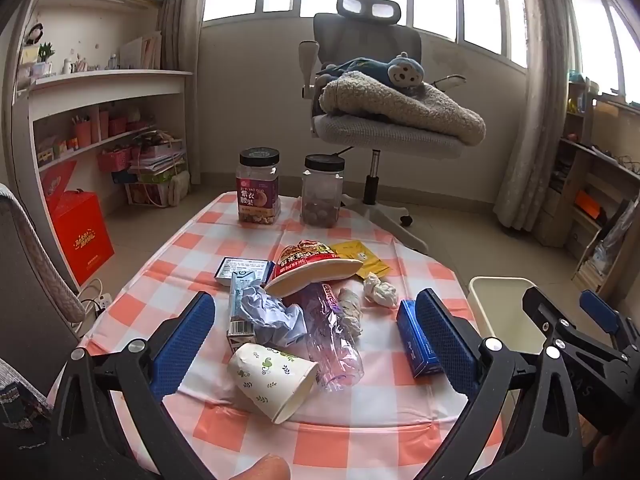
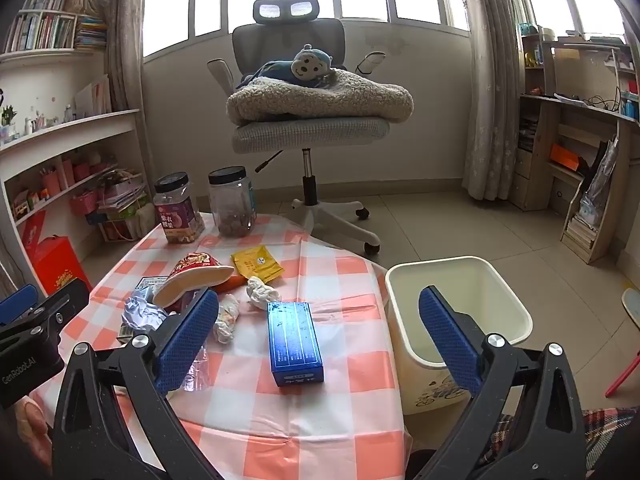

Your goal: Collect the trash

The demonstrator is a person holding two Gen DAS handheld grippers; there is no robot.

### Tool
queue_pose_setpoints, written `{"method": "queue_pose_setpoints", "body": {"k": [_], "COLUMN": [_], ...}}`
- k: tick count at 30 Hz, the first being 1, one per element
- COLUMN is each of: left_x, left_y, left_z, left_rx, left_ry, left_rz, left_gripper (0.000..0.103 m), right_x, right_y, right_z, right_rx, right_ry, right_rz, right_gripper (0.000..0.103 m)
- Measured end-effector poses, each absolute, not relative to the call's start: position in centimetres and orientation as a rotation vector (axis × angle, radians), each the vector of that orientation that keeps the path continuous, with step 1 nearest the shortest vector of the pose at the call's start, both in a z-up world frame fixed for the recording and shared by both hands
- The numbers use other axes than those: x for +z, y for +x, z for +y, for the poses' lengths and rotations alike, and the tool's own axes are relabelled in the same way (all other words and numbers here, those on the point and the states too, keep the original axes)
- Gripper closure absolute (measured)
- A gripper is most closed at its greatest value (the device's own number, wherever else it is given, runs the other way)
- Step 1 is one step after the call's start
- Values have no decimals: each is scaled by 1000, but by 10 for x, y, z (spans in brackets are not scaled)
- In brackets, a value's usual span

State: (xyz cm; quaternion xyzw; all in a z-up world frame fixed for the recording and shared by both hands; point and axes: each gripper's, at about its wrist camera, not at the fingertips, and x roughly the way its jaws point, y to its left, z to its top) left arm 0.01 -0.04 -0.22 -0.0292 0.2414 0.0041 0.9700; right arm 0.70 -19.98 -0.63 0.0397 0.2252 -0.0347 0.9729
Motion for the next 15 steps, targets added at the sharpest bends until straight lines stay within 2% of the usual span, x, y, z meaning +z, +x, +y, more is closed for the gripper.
{"method": "queue_pose_setpoints", "body": {"k": [15], "left_x": [-9], "left_y": [7], "left_z": [-4], "left_rx": [10], "left_ry": [-45], "left_rz": [520], "left_gripper": [6], "right_x": [-11], "right_y": [10], "right_z": [-197], "right_rx": [-58], "right_ry": [89], "right_rz": [475], "right_gripper": [7]}}
